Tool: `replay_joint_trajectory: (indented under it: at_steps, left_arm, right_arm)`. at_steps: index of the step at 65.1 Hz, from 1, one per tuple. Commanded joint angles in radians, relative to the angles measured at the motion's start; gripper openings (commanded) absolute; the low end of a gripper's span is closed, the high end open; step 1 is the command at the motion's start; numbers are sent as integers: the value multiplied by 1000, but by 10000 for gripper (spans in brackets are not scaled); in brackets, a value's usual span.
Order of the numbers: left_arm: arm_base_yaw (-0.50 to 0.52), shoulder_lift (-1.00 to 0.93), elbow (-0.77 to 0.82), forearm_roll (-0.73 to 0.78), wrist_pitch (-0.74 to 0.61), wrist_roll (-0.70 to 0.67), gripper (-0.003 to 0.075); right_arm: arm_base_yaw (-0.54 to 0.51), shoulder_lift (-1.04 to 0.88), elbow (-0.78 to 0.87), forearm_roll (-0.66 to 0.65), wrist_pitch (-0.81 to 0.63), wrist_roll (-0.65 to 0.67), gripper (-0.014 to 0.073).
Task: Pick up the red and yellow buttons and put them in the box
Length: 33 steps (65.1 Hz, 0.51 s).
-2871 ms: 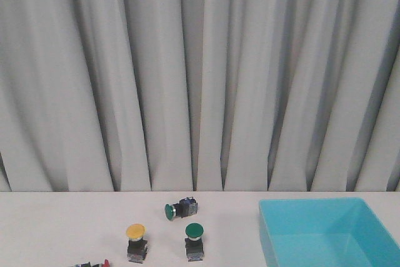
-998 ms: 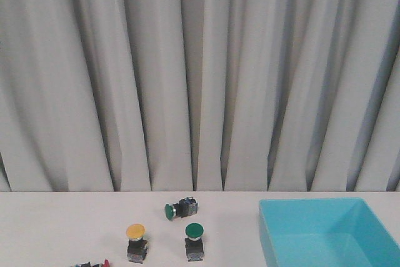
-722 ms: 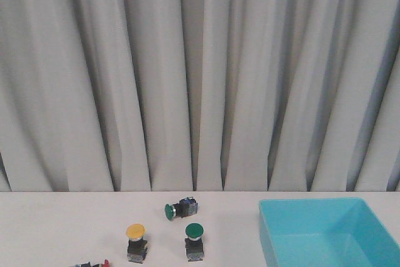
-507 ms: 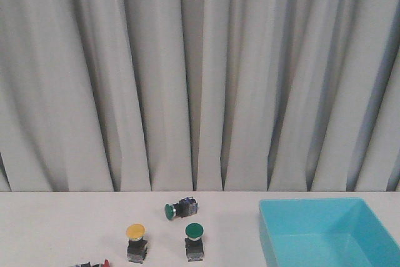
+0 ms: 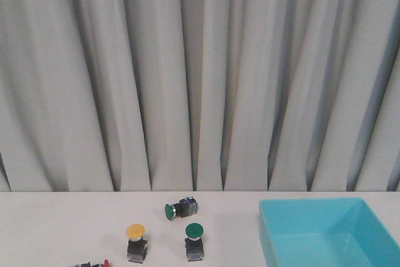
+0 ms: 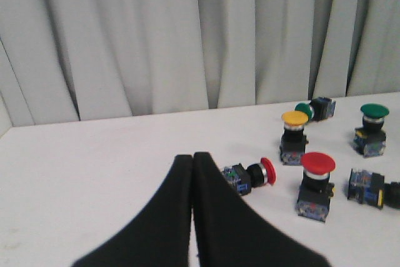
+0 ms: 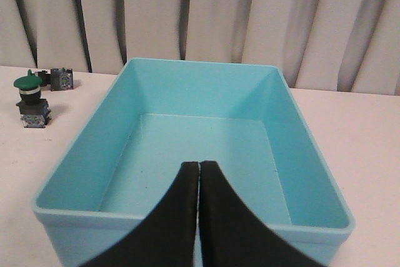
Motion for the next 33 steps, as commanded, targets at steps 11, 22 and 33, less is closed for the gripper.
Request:
replay_joint_trajectory:
  at_steps: [11,22,33]
  left_arm:
    - [-2,-4,-107,0,-121,-46,-6]
    - [-2,113,-287,5,-14,-43,-6]
    - [-2,303,-484,0,144,38,-6]
  right_arm:
    - [-3,-6,-121,63,-91,15,-3]
    - [-3,87,-277,61,-81,15,-3]
    - [-3,268,-425,40,17,13,-3]
